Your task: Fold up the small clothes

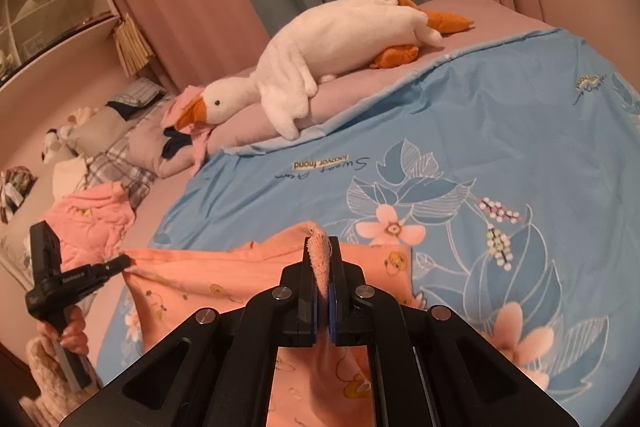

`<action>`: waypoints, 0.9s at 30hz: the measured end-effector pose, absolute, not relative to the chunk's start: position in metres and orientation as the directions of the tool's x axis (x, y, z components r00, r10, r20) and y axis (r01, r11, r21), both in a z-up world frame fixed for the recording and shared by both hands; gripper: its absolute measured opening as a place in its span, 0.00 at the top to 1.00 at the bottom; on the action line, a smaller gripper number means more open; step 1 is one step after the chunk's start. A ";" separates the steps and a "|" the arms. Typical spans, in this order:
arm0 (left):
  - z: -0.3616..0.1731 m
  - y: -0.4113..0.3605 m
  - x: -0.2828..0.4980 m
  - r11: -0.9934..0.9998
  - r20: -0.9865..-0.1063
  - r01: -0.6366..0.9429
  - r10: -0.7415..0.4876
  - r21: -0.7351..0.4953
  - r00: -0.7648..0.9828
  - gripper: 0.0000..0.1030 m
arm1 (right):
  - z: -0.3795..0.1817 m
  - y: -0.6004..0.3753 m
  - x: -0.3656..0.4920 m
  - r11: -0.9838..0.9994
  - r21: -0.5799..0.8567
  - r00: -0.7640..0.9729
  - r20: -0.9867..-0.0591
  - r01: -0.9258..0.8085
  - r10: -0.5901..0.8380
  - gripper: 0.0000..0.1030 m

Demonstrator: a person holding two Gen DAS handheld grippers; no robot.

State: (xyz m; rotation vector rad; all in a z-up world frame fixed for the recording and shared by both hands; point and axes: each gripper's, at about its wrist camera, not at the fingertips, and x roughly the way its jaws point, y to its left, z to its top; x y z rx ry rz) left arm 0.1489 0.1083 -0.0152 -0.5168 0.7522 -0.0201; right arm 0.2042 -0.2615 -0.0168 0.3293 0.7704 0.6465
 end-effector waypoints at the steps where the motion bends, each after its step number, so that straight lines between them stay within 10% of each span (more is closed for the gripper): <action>1: -0.017 0.110 0.153 0.873 -0.649 -0.167 -0.200 -0.458 0.734 0.95 | -0.018 -0.260 0.208 0.760 0.499 0.537 -0.541 -0.416 0.648 0.95; 27: -0.110 0.132 0.255 0.858 -0.810 -0.325 -0.163 -0.398 0.563 0.92 | -0.117 -0.214 0.306 0.860 0.429 0.374 -0.776 -0.278 0.508 0.95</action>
